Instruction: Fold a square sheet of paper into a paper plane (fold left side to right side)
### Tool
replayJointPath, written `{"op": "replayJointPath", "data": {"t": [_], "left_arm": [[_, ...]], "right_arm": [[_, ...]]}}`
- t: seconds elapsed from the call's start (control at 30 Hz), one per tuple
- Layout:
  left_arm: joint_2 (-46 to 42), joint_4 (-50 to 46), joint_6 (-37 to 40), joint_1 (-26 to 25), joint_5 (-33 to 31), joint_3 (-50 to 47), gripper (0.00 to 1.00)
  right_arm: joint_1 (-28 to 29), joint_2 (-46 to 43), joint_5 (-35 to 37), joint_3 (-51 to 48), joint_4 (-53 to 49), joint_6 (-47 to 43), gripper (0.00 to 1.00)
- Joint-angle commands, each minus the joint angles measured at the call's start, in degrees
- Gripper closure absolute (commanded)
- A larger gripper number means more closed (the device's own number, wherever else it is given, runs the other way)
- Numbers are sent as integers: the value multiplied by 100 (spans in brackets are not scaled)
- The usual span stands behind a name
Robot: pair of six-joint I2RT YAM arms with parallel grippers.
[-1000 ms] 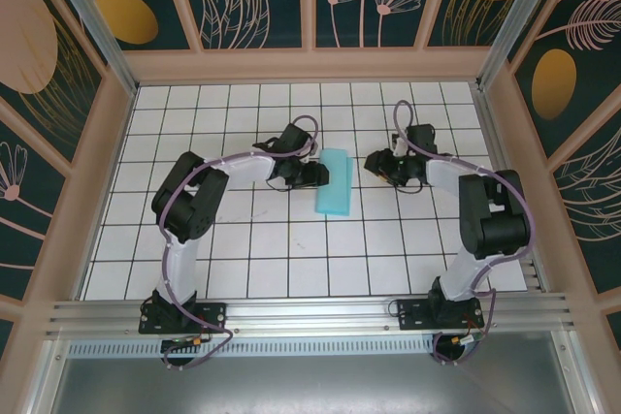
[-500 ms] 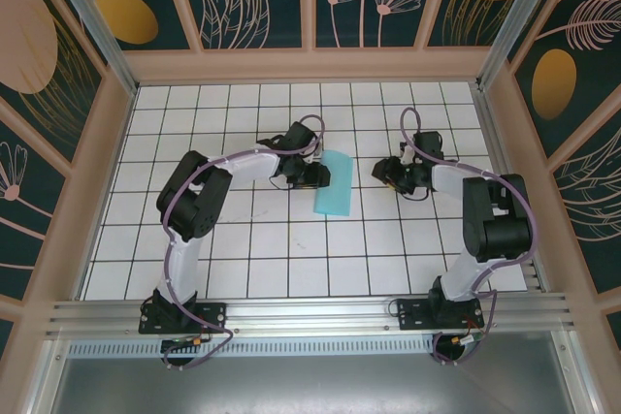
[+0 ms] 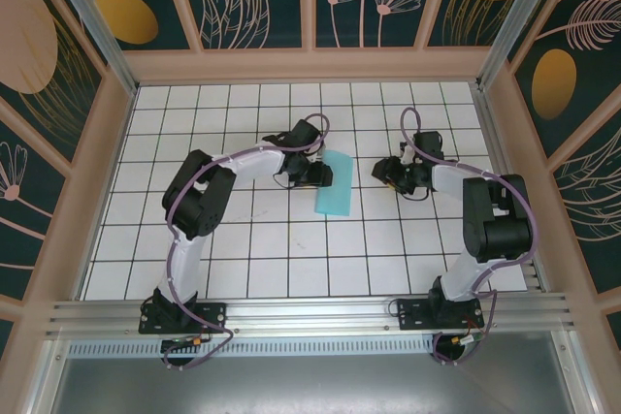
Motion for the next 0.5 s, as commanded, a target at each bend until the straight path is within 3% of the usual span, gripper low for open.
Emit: {"op": "replayJointPath", "data": {"t": [0.0, 0.47], "left_arm": [[295, -60, 194, -163, 82, 157, 51], [399, -326, 350, -257, -60, 367, 49]], "right_arm": [[-33, -155, -57, -72, -55, -132, 52], [-22, -113, -113, -64, -53, -124, 51]]}}
